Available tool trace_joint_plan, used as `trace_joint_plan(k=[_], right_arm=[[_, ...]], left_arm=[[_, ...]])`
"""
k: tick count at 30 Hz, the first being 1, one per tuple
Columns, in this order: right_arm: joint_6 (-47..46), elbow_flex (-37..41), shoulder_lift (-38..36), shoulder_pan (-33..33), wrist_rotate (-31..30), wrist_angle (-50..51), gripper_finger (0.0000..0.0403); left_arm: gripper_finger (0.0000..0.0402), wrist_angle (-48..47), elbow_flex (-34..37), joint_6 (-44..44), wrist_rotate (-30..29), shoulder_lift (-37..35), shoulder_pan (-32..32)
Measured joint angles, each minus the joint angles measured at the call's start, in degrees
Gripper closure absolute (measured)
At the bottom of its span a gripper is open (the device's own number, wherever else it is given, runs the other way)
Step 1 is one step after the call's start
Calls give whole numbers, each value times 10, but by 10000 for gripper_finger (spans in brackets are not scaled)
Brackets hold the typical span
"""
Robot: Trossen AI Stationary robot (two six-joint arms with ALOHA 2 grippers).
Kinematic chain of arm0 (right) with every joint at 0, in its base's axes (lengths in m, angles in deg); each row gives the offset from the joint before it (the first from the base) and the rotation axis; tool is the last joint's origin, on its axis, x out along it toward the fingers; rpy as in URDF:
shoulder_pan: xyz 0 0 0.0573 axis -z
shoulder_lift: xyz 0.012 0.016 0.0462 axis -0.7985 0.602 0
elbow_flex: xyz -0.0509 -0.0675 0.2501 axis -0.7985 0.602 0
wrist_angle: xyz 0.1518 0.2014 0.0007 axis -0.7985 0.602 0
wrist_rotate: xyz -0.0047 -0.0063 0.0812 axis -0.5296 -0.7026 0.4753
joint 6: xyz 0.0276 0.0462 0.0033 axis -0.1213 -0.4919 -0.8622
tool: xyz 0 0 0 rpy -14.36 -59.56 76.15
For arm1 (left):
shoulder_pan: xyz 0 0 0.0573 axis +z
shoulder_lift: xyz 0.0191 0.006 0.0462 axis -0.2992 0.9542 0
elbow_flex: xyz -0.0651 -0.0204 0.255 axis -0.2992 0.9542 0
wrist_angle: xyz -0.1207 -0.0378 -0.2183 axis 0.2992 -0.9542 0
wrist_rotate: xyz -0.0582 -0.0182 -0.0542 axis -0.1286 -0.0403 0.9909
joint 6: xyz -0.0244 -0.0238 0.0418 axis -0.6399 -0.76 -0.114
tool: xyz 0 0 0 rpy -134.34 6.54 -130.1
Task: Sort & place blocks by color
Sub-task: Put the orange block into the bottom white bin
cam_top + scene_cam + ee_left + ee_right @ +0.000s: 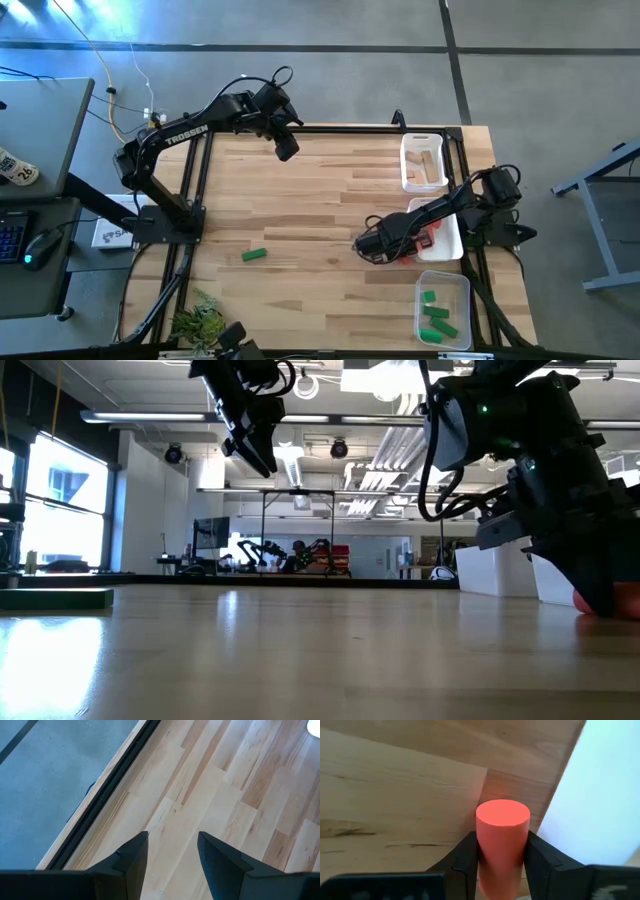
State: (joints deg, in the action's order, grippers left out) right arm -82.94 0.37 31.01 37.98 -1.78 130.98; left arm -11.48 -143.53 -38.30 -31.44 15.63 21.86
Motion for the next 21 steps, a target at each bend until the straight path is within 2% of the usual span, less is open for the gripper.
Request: trace_joint_plan(k=[5, 10, 21], right_arm=[[36, -35, 3, 0, -26, -7, 308], [84, -101, 3, 0, -99, 18, 308], [156, -261, 2, 0, -282, 332, 308]], left_arm=[[241, 0, 0, 0, 0, 0, 0], [241, 0, 0, -8, 0, 0, 0], [241, 0, 0, -63, 0, 0, 0]])
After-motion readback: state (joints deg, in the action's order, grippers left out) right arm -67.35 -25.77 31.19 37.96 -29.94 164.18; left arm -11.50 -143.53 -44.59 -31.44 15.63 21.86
